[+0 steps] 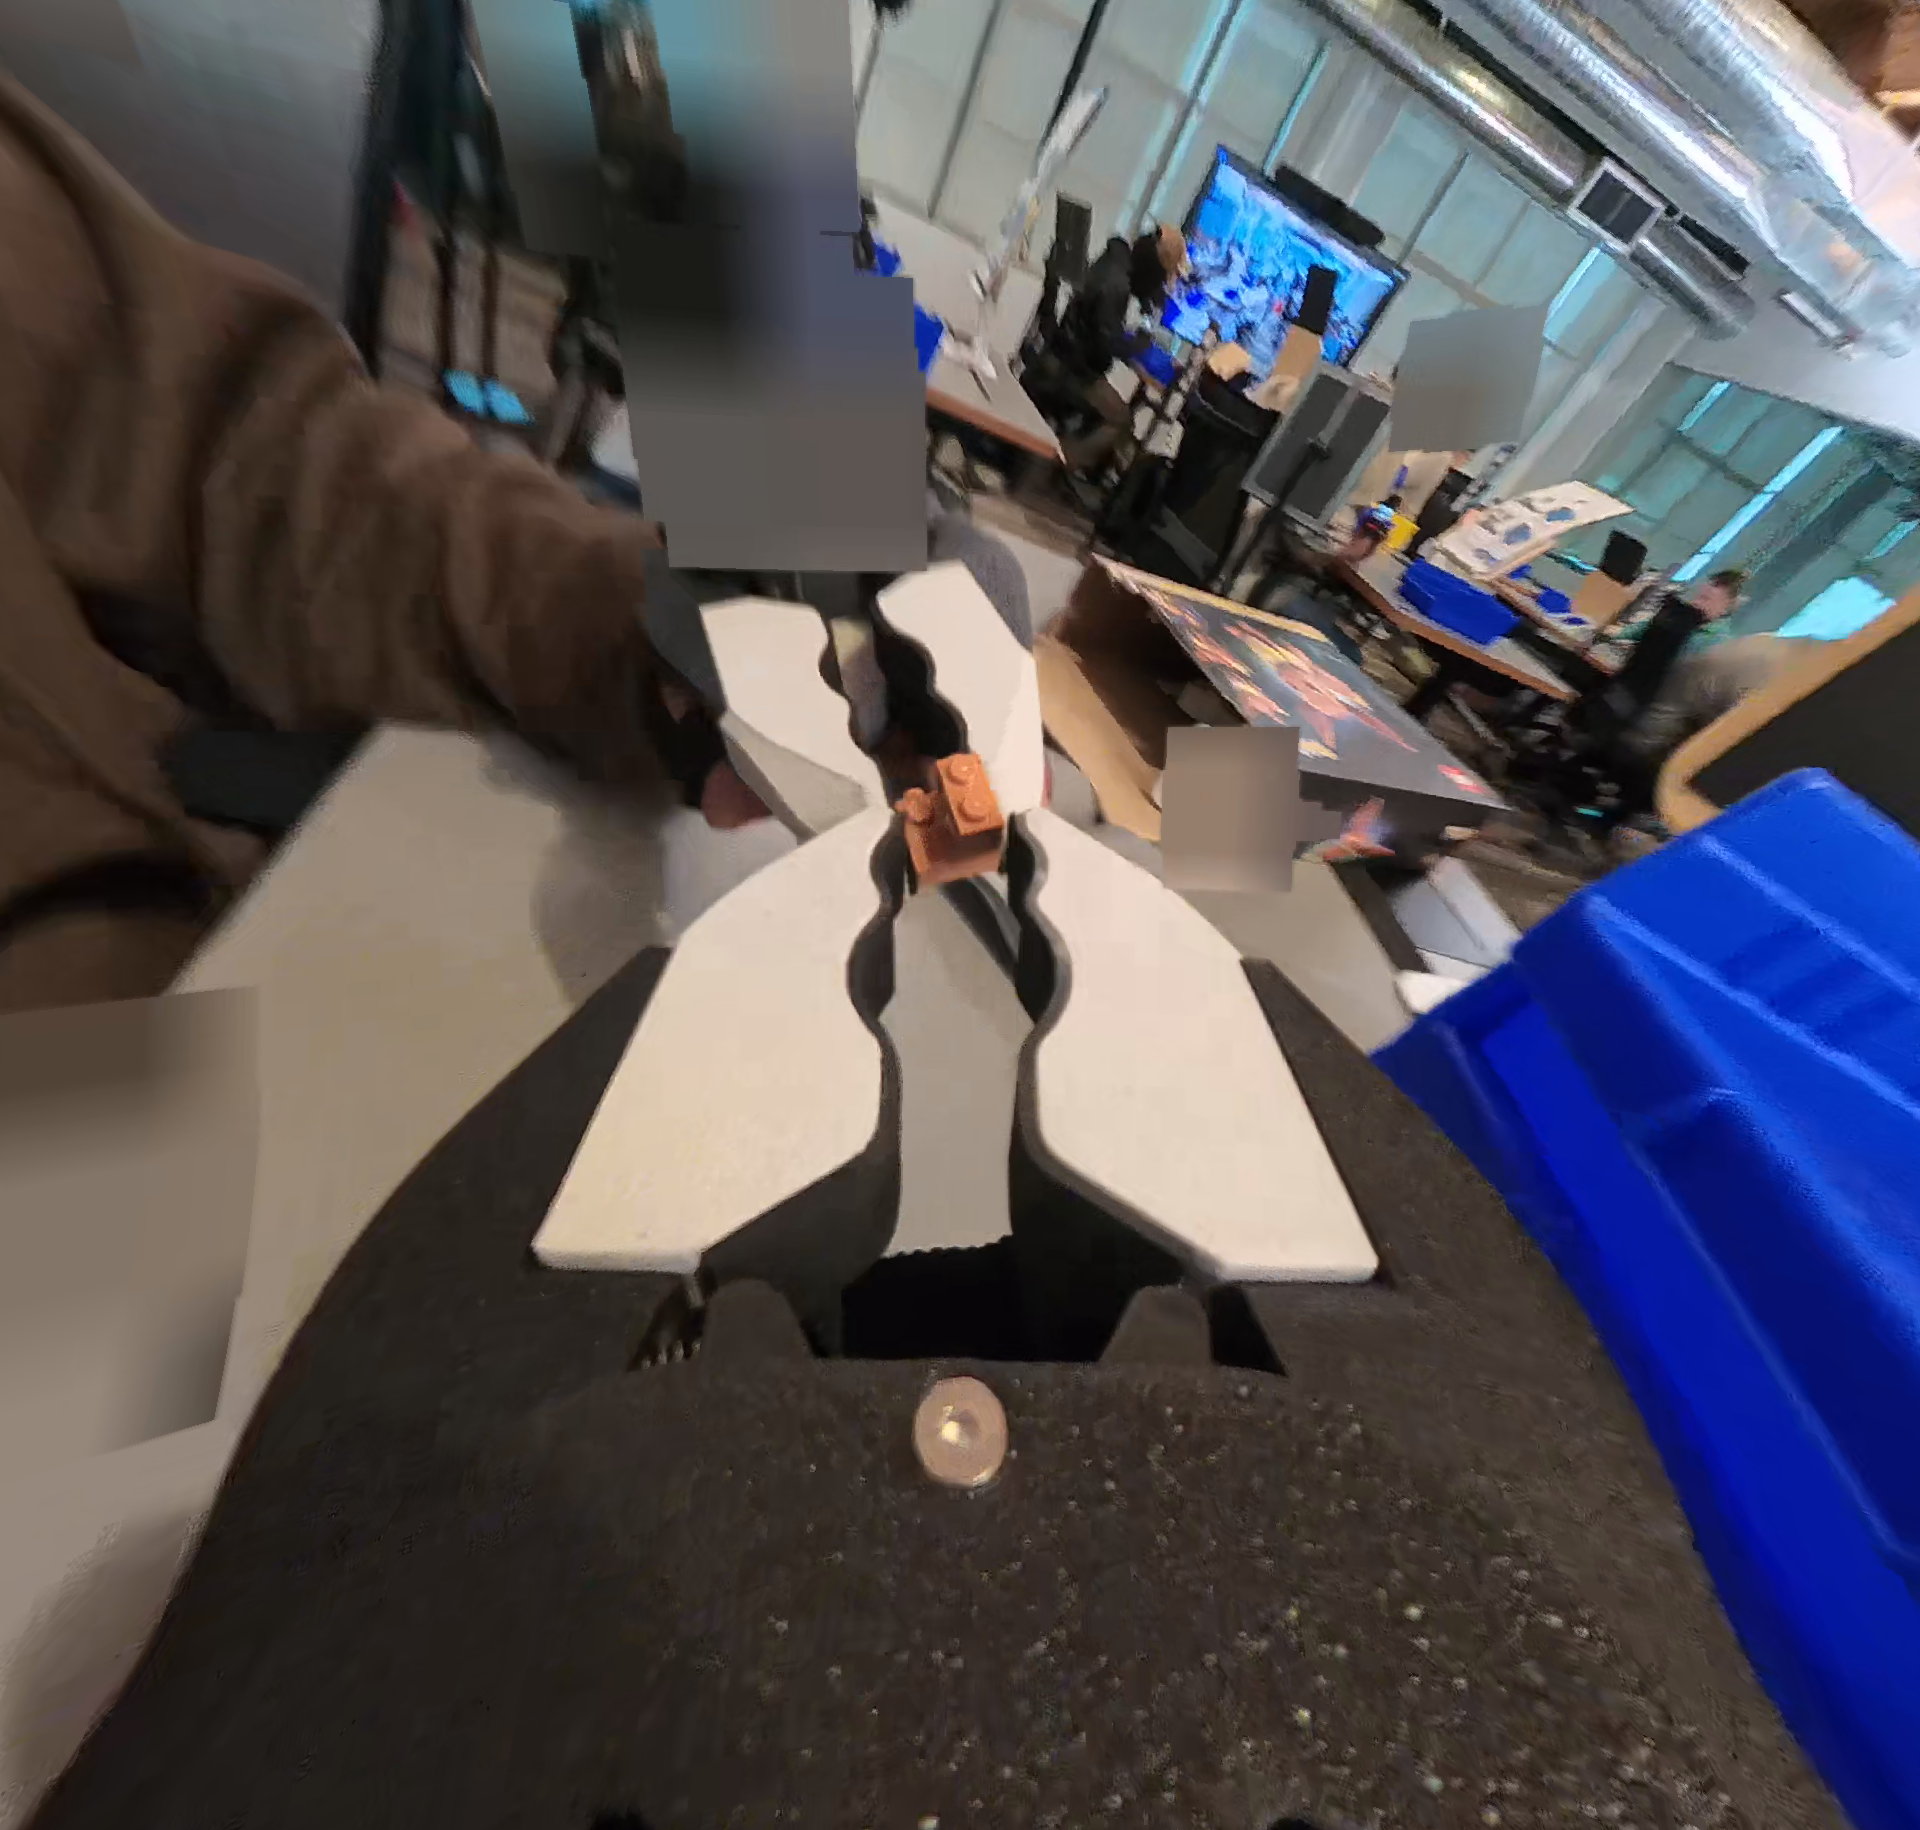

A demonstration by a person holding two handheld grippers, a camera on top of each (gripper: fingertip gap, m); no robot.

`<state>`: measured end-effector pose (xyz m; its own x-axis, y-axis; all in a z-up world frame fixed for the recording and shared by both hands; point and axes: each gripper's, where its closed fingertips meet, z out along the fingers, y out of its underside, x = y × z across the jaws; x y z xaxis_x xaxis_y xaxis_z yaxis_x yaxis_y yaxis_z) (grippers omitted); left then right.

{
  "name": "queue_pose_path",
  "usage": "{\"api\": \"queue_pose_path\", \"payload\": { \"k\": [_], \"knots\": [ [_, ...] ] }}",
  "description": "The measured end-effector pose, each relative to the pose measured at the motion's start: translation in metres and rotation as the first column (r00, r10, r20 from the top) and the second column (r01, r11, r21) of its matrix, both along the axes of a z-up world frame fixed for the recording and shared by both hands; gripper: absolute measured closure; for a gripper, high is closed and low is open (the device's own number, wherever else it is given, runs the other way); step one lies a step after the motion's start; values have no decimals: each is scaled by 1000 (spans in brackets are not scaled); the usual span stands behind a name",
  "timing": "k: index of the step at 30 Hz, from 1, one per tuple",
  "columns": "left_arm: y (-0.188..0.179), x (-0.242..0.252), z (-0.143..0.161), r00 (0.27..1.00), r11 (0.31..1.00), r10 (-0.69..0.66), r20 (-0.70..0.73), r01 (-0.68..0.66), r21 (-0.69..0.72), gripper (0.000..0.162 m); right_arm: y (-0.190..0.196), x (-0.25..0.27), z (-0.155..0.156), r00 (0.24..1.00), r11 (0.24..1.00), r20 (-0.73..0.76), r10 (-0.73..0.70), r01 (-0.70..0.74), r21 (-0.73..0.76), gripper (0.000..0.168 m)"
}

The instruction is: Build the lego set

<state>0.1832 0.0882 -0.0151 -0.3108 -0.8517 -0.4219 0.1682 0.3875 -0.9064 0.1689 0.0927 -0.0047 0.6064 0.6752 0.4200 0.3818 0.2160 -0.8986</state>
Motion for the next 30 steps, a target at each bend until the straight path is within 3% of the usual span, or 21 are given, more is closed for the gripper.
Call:
{"api": "queue_pose_path", "payload": {
  "k": [2,5,9,13,30],
  "knots": [
    [10,5,-10,992,978,121,-17,-116,174,145,3,8,-7,985,995,155,-80,69,71,145],
    [24,11,-26,963,874,270,-9,-242,421,146,7,18,-15,934,978,314,-173,126,165,145],
    [28,16,-44,944,785,329,-17,-263,562,146,10,21,-32,881,975,430,-199,134,177,149],
    [29,17,-53,937,743,347,-28,-256,618,146,14,23,-44,833,973,508,-220,147,180,154],
    [32,19,-65,923,707,381,-61,-248,662,145,16,19,-61,756,969,611,-233,129,210,159]
  ]
}}
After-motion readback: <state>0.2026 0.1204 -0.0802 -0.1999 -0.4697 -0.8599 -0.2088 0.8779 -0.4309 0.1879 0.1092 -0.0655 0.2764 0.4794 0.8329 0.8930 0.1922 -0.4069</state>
